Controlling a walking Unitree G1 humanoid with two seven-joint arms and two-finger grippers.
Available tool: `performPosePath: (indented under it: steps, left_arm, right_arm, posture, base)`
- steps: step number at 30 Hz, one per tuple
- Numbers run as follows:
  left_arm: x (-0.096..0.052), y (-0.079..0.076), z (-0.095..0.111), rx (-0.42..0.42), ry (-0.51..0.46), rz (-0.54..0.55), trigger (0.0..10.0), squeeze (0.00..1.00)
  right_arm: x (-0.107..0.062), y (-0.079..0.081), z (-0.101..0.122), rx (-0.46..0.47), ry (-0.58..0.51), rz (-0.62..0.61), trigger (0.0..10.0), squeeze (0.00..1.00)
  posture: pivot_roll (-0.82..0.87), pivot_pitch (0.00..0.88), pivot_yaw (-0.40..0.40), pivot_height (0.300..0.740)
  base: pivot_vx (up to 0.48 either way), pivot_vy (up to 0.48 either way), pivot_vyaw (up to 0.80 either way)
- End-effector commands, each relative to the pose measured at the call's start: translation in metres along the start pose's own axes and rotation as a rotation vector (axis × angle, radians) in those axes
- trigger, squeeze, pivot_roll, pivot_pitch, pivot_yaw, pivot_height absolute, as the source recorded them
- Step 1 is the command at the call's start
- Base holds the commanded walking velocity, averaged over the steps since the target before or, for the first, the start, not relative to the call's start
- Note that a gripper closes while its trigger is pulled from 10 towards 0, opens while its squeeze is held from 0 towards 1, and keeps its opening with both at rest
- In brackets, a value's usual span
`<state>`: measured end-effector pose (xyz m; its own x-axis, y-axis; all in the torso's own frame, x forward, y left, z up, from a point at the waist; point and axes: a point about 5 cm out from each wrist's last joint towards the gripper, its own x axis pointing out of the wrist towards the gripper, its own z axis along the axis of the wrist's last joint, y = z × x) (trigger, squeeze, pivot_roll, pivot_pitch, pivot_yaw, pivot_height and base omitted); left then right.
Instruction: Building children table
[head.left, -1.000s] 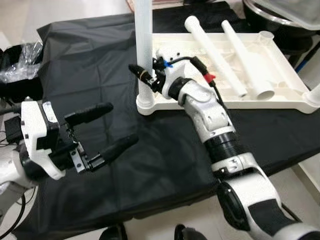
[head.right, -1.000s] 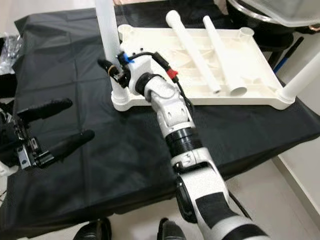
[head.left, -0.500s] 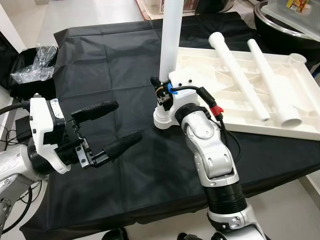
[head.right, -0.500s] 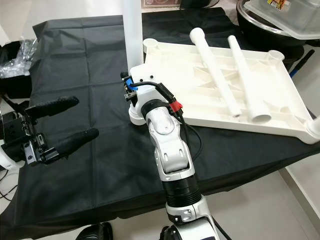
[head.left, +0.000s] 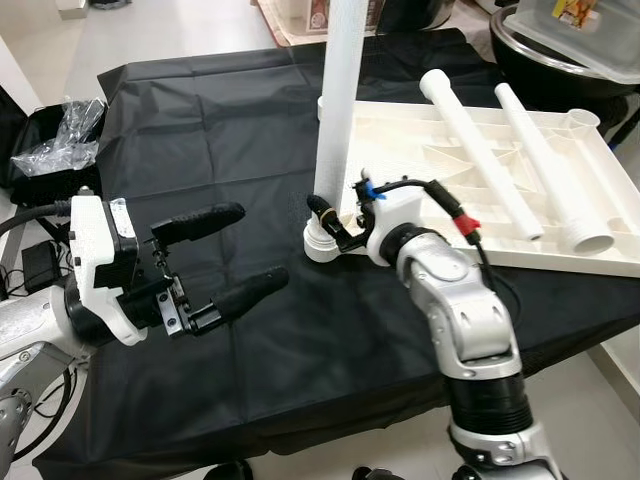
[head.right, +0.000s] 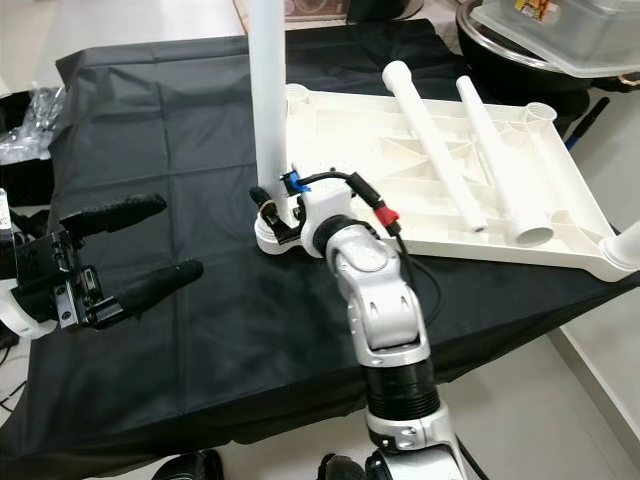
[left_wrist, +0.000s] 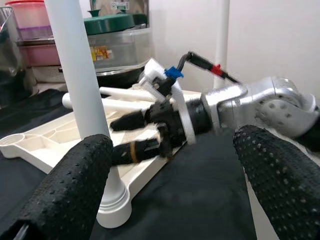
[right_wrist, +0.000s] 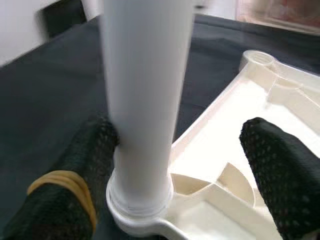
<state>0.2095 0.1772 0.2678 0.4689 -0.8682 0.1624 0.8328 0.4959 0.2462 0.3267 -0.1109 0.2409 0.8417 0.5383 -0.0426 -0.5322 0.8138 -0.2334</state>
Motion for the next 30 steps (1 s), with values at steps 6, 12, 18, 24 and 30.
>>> performPosePath:
  steps: [6,12,18,24,30]
  left_arm:
    - [-0.002,-0.002,-0.003,-0.012,0.007,-0.015,10.0,0.0]
    - [-0.003,-0.004,-0.004,-0.016,0.016,-0.021,10.0,0.0]
    - [-0.002,-0.005,-0.002,-0.017,0.015,-0.025,10.0,0.0]
    - [-0.003,-0.008,-0.001,-0.022,0.023,-0.022,10.0,0.0]
    - [-0.003,-0.009,-0.001,-0.023,0.024,-0.02,10.0,0.0]
  right_arm:
    - [-0.008,-0.005,0.006,-0.071,-0.038,0.364,10.0,1.0]
    - [0.005,-0.015,0.023,-0.051,-0.089,0.393,10.0,0.31]
    - [0.022,-0.022,0.037,-0.037,-0.138,0.396,10.0,0.0]
    - [0.032,-0.027,0.046,-0.043,-0.167,0.434,10.0,0.0]
    - [0.033,-0.03,0.05,-0.045,-0.179,0.46,0.0,0.0]
  posture:
    - [0.03,0.196,-0.018,0.74]
    - [0.03,0.207,-0.019,0.74]
    - [0.04,0.224,-0.016,0.74]
    - [0.05,0.239,-0.022,0.74]
    - [0.05,0.245,-0.022,0.74]
  base:
    - [0.0,0.0,0.0]
    - [0.0,0.0,0.0]
    - [0.0,0.0,0.0]
    - [0.0,0.0,0.0]
    - [0.0,0.0,0.0]
